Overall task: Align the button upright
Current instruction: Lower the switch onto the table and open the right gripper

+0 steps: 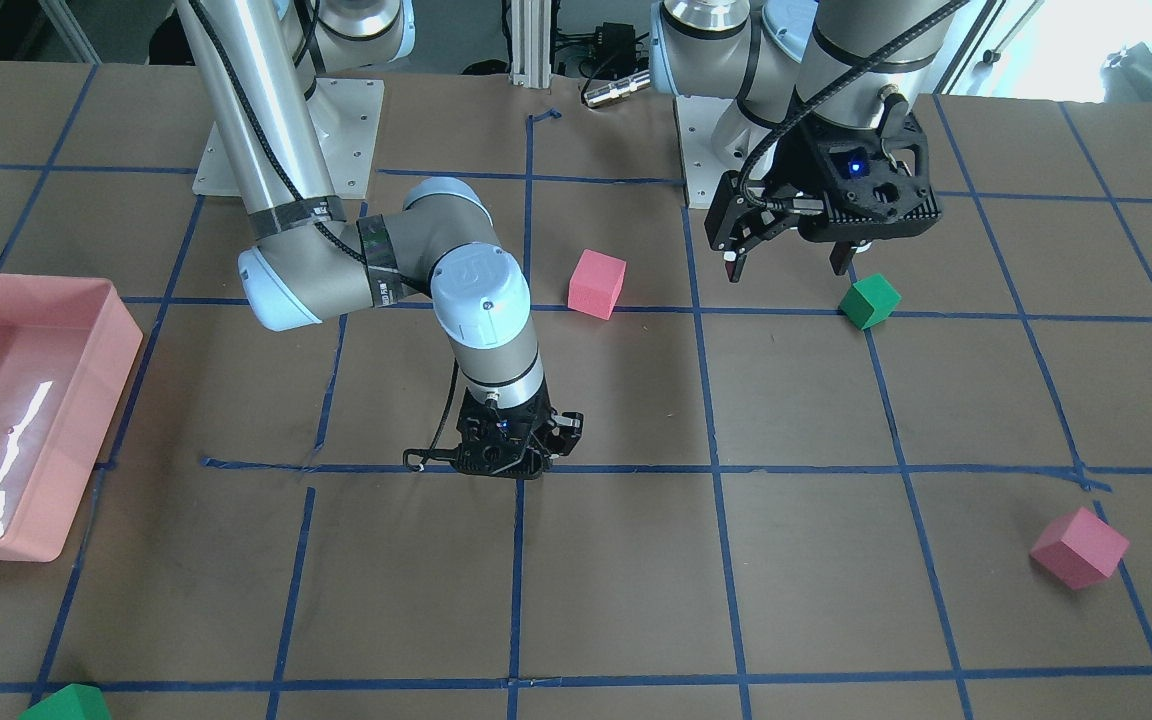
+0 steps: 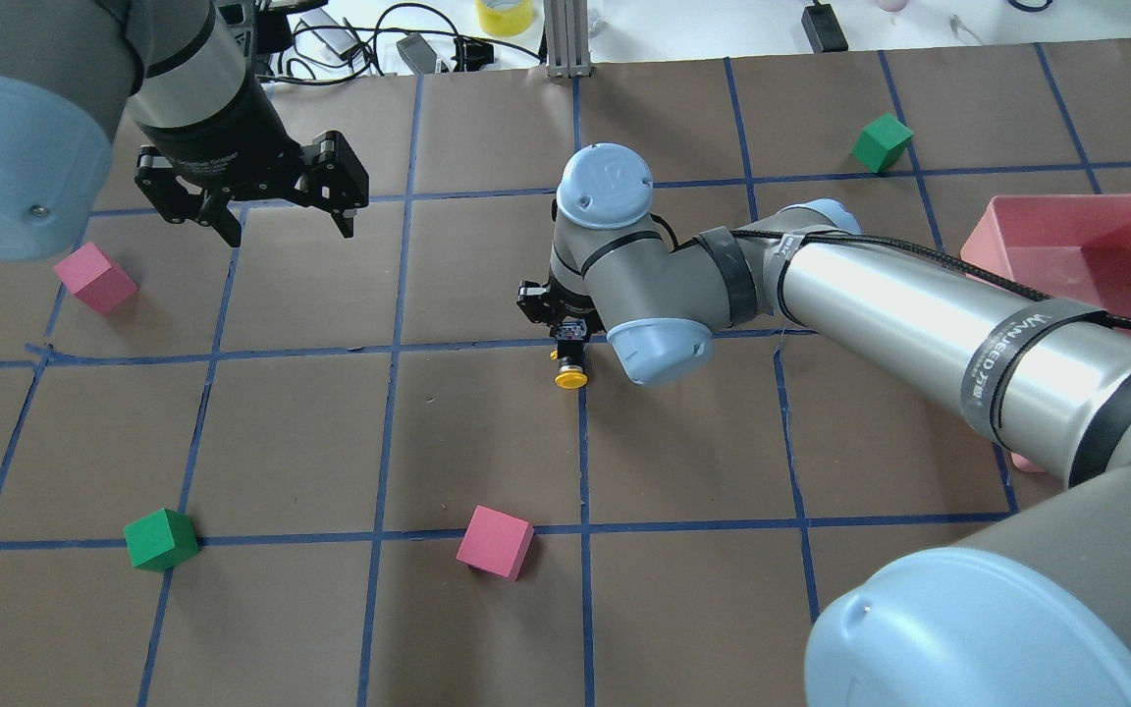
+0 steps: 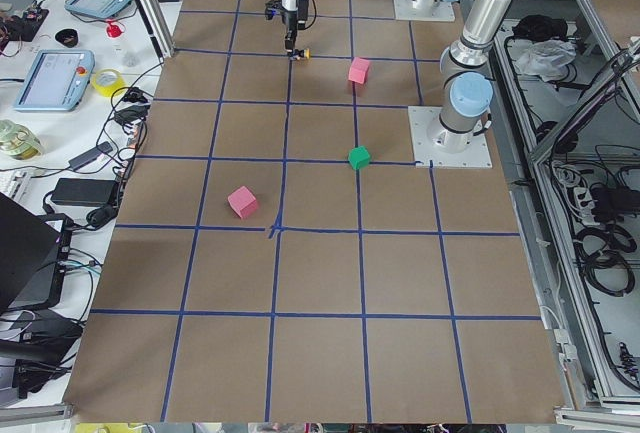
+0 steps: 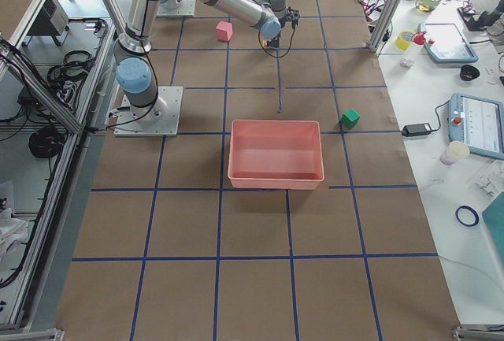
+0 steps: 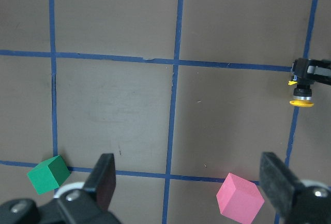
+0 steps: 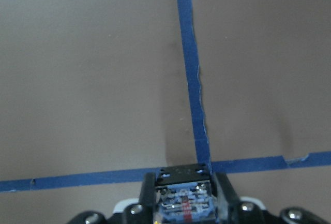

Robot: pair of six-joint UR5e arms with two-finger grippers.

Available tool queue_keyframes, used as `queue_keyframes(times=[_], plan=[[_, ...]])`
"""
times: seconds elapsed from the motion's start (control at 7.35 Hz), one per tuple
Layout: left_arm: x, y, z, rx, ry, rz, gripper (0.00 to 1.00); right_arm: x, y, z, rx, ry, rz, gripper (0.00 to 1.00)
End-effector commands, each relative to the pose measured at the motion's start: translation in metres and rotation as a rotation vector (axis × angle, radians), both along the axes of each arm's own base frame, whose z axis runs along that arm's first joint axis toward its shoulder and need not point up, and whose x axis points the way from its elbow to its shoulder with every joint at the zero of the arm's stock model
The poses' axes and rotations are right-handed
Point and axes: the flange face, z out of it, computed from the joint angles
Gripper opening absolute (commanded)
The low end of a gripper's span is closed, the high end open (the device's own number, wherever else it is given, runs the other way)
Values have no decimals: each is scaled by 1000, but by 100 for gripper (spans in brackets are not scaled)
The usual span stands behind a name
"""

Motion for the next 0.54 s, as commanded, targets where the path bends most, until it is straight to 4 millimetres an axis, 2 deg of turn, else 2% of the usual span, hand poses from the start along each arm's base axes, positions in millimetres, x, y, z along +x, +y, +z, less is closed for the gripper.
queue_keyframes(times=[0.0, 0.14, 0.41], plan=[[-1, 0, 0, -4, -1, -3, 100, -1, 2, -2, 12, 1, -2, 0], [-1, 1, 0, -2, -3, -2, 100, -1, 2, -2, 12, 1, -2, 14], [-2, 8, -5, 3, 1, 46, 100, -1, 3, -1, 19, -1, -10, 72]])
